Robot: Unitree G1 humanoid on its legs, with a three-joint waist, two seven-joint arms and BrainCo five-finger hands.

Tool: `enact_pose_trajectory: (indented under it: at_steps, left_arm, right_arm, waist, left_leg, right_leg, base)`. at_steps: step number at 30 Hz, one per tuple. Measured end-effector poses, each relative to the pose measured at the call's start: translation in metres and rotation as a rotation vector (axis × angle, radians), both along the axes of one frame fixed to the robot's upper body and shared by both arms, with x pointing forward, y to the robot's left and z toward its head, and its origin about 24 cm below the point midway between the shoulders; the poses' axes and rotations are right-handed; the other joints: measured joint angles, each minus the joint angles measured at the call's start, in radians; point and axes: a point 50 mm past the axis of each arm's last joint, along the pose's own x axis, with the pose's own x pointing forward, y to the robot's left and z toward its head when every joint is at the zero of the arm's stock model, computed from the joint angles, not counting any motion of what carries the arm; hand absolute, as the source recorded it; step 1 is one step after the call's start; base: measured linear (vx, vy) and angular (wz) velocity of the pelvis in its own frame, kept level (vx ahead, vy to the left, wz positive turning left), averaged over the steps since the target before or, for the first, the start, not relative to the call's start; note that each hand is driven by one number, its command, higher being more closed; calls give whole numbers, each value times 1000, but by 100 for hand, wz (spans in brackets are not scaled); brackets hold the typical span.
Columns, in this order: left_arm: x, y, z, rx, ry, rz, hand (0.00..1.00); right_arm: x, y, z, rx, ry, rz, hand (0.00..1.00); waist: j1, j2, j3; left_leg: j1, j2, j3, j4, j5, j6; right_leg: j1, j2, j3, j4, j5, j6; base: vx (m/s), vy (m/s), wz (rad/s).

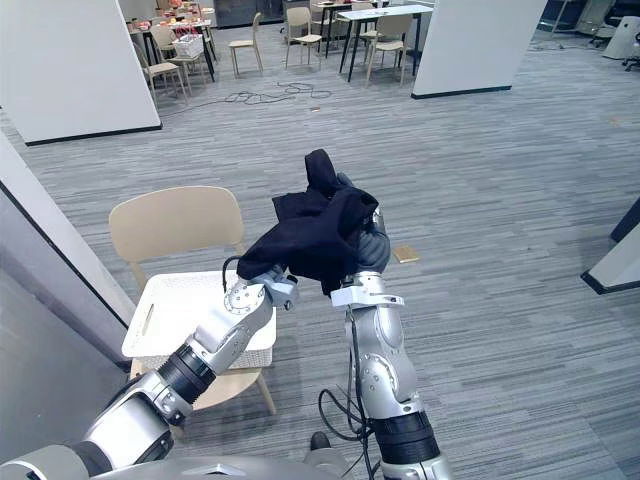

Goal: Pick up the laundry basket with both hands and put the clothes into the washing machine.

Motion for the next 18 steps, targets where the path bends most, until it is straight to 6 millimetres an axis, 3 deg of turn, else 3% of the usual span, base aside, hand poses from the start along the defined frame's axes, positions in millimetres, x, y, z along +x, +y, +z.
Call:
enact_pose_trajectory:
  at_steps: [9,10,18]
  left_arm:
    - [-4,4,-2,-89,56,2,100]
    - [-6,5,-2,-97,57,-2,100]
    - [0,19,4,-187,72,50,100]
  right_arm:
    - [-5,3,-1,27,1,4,100]
    - [-8,4,-2,30,2,4,0]
    - [-23,0,-18,53,73,-23,0]
  waist:
    - [5,0,-2]
    - [4,1,-3]
    - [-2,1,-3]
  left_leg:
    - [13,5,12,0,-2,-3]
    - [14,7,13,0,-2,-3]
    - [21,11,28,0,-4,-6]
  right_leg:
    - [7,8,7,0,-1,-1]
    - [7,10,7,0,-1,-1]
    - [7,15,12,0,-1,-1]
  base:
    - [5,7,-3]
    - [16,18,-4]
    - [5,15,-3]
